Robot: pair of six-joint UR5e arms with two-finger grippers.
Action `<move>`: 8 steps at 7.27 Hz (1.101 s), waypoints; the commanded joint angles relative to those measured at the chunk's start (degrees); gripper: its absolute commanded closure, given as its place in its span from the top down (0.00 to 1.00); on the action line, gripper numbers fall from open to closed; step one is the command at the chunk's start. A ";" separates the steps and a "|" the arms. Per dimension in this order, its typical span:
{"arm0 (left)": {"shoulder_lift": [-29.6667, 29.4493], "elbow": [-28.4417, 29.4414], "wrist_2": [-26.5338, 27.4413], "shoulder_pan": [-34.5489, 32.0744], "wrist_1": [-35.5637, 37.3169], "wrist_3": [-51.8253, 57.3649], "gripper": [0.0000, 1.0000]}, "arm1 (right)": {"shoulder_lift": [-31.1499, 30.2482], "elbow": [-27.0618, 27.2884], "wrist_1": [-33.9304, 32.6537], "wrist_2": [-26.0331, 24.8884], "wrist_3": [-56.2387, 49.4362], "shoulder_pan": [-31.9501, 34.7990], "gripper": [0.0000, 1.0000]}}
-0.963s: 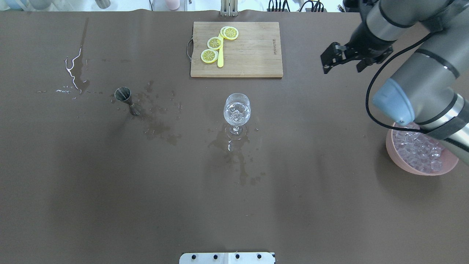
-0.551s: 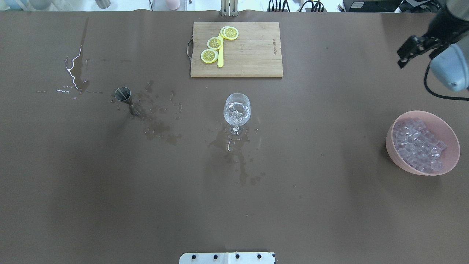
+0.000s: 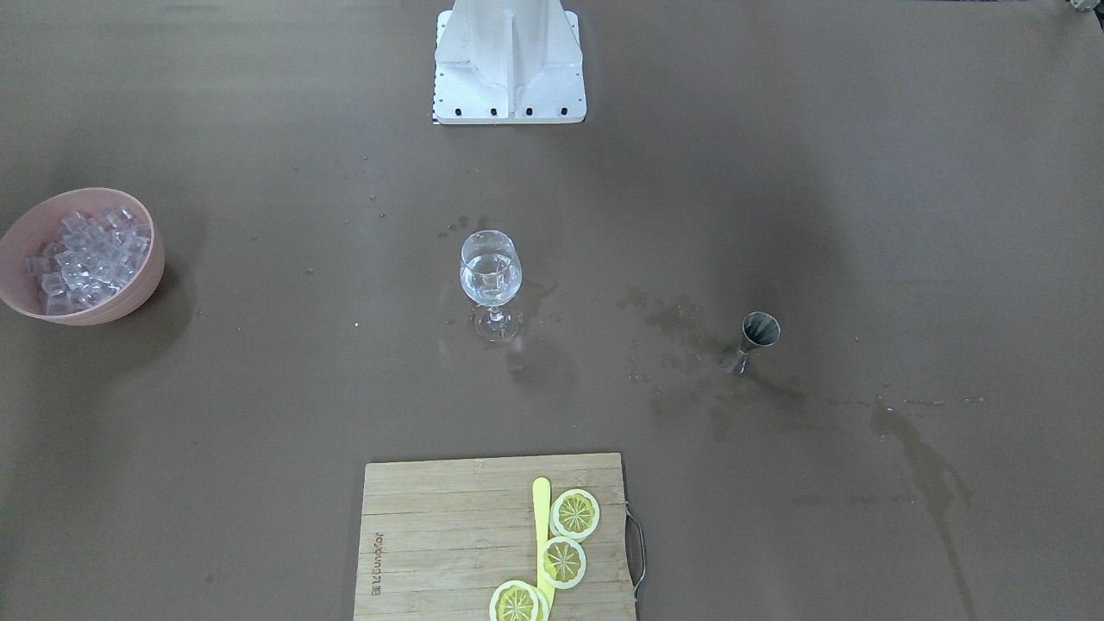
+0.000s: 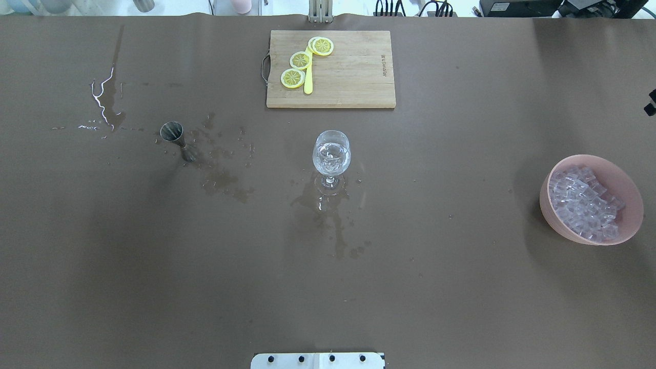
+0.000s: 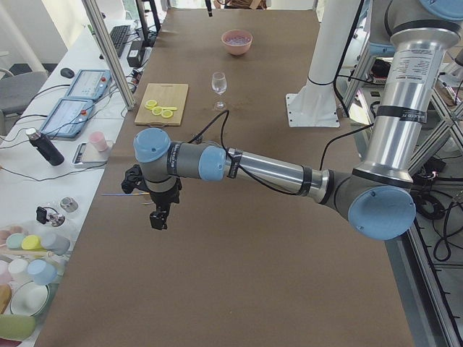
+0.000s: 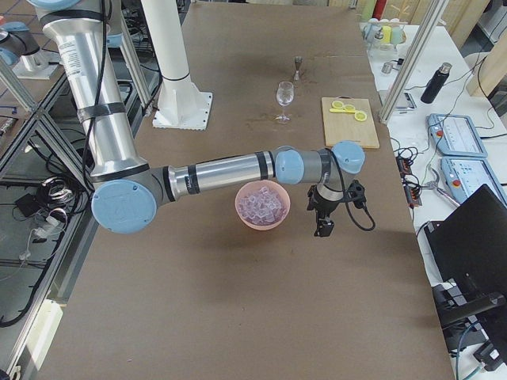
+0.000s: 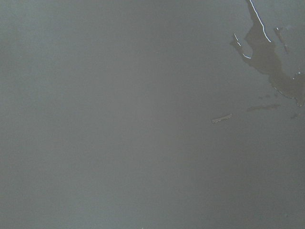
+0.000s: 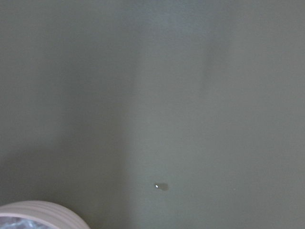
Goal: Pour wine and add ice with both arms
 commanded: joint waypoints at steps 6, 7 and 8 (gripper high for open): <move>3.07 3.72 -0.02 -1.34 0.14 -0.97 0.98 | -3.25 -2.04 2.51 3.10 0.52 5.57 1.00; 3.08 3.55 -0.11 -1.34 0.31 -1.23 0.98 | -3.34 -2.13 2.31 5.29 0.52 6.09 1.00; 2.99 3.46 -0.20 -1.34 -0.03 -4.71 0.98 | -3.34 -1.95 2.22 7.05 0.52 6.45 1.00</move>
